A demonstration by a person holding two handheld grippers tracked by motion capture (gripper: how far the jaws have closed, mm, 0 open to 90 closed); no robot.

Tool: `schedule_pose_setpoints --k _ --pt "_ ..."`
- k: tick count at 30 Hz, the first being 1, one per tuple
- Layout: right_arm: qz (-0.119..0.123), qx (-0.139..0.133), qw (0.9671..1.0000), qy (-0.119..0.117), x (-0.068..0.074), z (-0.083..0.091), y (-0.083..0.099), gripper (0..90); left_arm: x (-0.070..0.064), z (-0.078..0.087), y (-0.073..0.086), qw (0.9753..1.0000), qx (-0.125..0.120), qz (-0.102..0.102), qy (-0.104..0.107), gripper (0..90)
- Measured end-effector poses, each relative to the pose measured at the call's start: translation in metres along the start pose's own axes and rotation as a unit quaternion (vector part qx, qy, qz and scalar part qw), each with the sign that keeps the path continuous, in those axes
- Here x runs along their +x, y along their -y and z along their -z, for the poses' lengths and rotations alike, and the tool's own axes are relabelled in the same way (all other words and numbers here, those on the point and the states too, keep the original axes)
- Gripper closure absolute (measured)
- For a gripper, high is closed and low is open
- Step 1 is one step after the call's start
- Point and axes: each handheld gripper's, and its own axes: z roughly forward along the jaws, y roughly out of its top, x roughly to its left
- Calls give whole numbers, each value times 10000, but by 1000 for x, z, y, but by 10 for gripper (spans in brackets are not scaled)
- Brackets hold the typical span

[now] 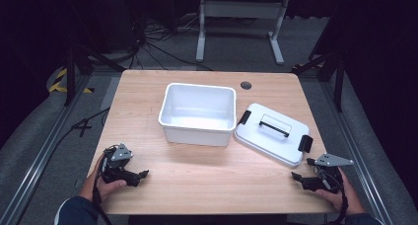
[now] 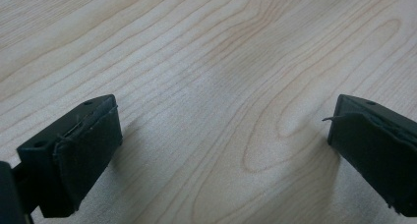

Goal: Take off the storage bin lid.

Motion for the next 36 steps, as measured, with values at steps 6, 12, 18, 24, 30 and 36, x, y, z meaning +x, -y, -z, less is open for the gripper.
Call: schedule_pose_setpoints --k 6,12,18,24,30,36 --pt "2 0 10000 0 0 0 0 144 0 0 0 10000 1 1 3 2" --pt "1 2 10000 0 0 0 0 144 0 0 0 10000 -7 -25 -24 2" --pt "9 0 10000 -4 0 0 0 143 1 0 0 10000 -16 -75 -53 2" --pt "9 0 10000 -3 0 0 0 144 1 0 -1 10000 -3 -74 -43 2" --pt "8 1 10000 -4 0 0 0 144 1 0 -1 10000 -4 -72 -44 1" --pt "10 0 10000 -3 0 0 0 143 1 0 -1 10000 -16 -67 -55 1"
